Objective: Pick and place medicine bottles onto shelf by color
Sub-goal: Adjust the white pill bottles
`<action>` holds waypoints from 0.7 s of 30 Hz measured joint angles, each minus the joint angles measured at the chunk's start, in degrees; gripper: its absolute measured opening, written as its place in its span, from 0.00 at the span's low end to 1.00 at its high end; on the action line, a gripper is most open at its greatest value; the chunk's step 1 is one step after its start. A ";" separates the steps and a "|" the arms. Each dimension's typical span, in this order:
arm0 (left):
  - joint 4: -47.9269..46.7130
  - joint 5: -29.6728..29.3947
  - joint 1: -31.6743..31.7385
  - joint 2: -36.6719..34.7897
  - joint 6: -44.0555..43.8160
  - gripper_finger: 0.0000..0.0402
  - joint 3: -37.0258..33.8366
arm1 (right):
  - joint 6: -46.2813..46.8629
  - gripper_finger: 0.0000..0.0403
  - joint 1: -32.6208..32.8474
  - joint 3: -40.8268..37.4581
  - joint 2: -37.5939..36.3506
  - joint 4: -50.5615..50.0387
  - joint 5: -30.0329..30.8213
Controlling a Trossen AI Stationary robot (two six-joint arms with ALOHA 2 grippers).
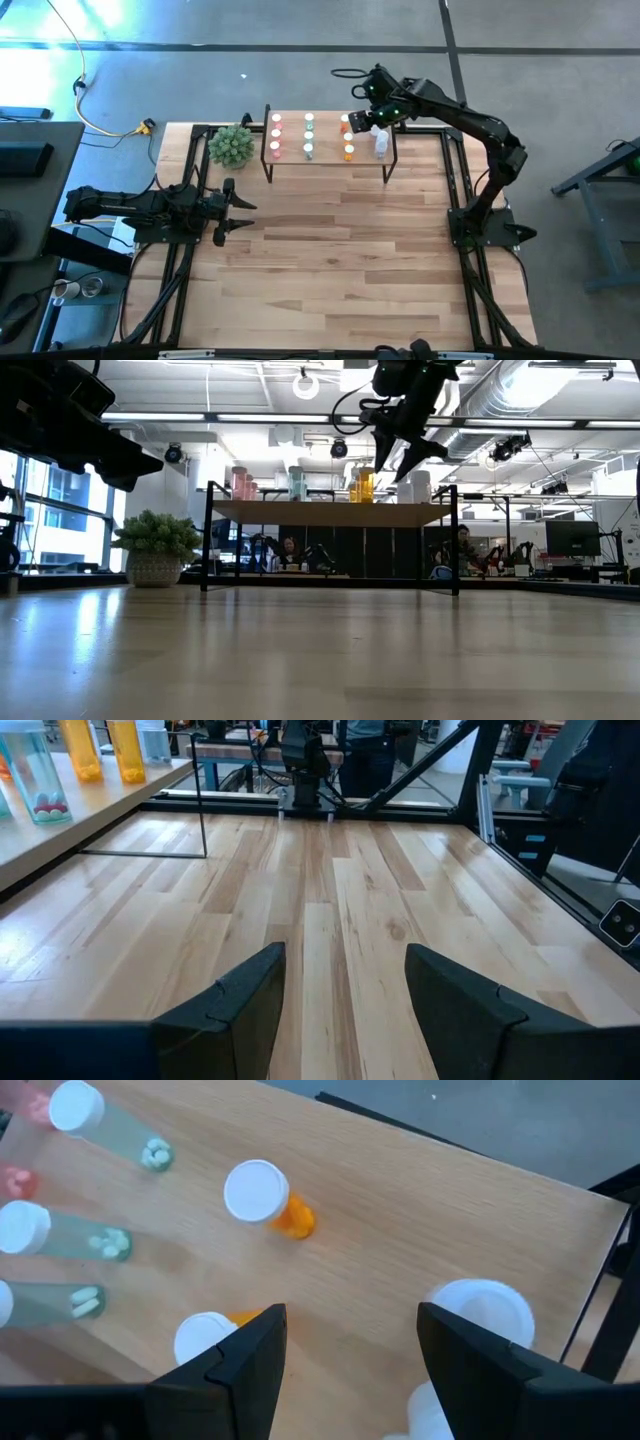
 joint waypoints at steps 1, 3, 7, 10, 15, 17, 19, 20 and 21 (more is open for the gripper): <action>0.00 0.02 0.00 0.00 0.00 0.49 0.00 | 0.01 0.54 0.02 -0.01 0.00 0.00 -0.01; 0.00 0.00 0.00 0.00 0.00 0.49 0.00 | 0.00 0.54 0.24 -0.02 0.27 0.00 -0.04; 0.00 0.00 0.00 0.00 -0.07 0.49 0.00 | -0.28 0.54 0.49 -0.04 1.69 -0.37 -0.34; 0.00 0.01 0.00 0.00 -0.07 0.49 0.00 | -0.34 0.54 0.51 -0.07 2.20 -0.41 -0.38; 0.00 0.00 0.00 0.00 -0.02 0.49 0.00 | -0.45 0.54 0.49 -0.07 2.21 -0.56 0.53; -0.01 0.00 -0.01 0.00 -0.02 0.49 0.00 | -0.47 0.54 0.38 -0.07 2.21 -1.09 1.07; 0.00 0.02 0.00 0.00 -0.02 0.49 0.00 | -0.45 0.54 0.34 -0.07 2.21 -1.36 1.84; 0.00 0.00 0.00 0.00 -0.02 0.49 0.00 | -0.46 0.54 0.34 -0.07 2.21 -1.30 1.96; 0.00 0.02 0.00 0.00 -0.02 0.49 0.00 | -0.45 0.54 0.34 -0.07 2.21 -1.30 2.02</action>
